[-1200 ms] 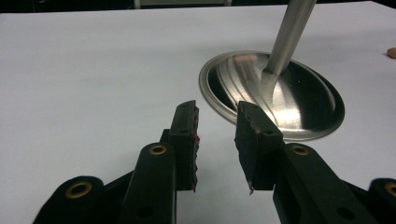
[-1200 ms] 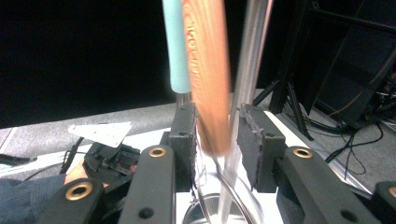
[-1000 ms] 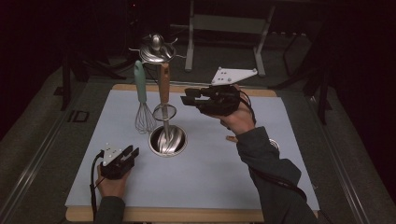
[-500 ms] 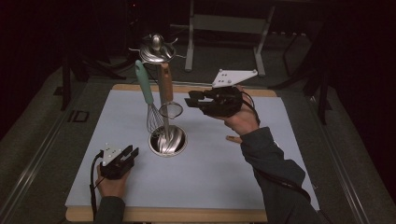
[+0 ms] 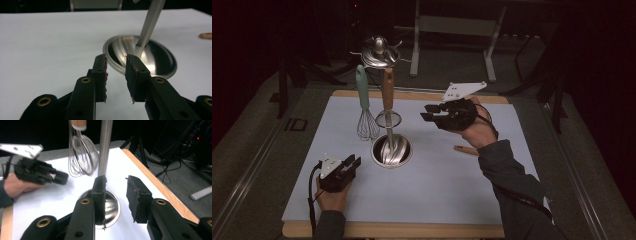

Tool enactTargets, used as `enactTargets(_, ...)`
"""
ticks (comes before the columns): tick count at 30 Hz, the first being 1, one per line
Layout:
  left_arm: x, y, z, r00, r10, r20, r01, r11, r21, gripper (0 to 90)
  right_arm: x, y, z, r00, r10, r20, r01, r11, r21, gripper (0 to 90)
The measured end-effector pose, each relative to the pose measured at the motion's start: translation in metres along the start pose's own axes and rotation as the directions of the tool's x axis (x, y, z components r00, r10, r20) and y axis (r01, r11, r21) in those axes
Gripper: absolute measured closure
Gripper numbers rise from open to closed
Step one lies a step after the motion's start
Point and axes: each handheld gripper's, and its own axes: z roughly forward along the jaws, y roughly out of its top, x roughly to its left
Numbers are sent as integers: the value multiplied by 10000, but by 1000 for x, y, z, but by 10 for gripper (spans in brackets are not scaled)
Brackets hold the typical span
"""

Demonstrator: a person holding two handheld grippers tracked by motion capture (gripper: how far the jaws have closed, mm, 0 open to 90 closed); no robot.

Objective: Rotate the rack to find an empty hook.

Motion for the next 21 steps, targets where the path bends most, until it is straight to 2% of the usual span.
enactTargets(1,-1,2,-4,10000,-39,51,40,9996,-275,720,-1,-3,0,10000,-5,38,4,9999,109,680)
enactTargets(2,-1,2,-4,10000,-39,51,40,9996,-275,728,-1,-3,0,10000,-5,38,4,9999,109,680)
enactTargets(3,-1,5,-8,9997,-201,131,208,9983,-553,745,-3,-8,0,9999,31,131,-35,9996,279,674)
enactTargets(4,-1,5,-8,9997,-201,131,208,9983,-553,761,-3,-8,0,9999,31,131,-35,9996,279,674)
enactTargets(8,-7,23,-24,9993,-253,259,288,9887,-1469,868,-9,-22,-1,9990,118,426,-150,9971,744,649)
enactTargets(9,-7,23,-24,9993,-253,259,288,9887,-1469,887,-9,-22,-1,9990,118,426,-150,9971,744,649)
enactTargets(10,-12,33,-33,9988,-278,394,351,9792,-1999,895,-12,-29,0,9983,167,563,-220,9951,960,636)
enactTargets(11,-14,39,-38,9984,-319,470,419,9725,-2292,895,-12,-31,1,9978,166,641,-232,9943,1038,629)
enactTargets(12,-14,39,-38,9984,-319,470,419,9725,-2292,896,-12,-34,2,9968,235,767,-325,9924,1185,618)
enactTargets(13,-17,51,-46,9972,-348,665,523,9580,-2821,896,-12,-38,3,9958,215,888,-334,9903,1349,608)
enactTargets(15,-21,65,-54,9961,-299,825,564,9386,-3405,897,-12,-44,6,9939,86,1103,-270,9857,1666,586)
enactTargets(17,-24,77,-60,9955,-256,915,589,9218,-3831,896,-12,-51,9,9926,22,1212,-256,9812,1915,570)
enactTargets(18,-24,77,-60,9955,-256,915,589,9218,-3831,896,-12,-54,10,9922,10,1247,-263,9791,2015,565)
enactTargets(21,-30,98,-69,9943,-161,1051,622,8897,-4523,896,-12,-61,12,9920,87,1259,-365,9749,2198,555)
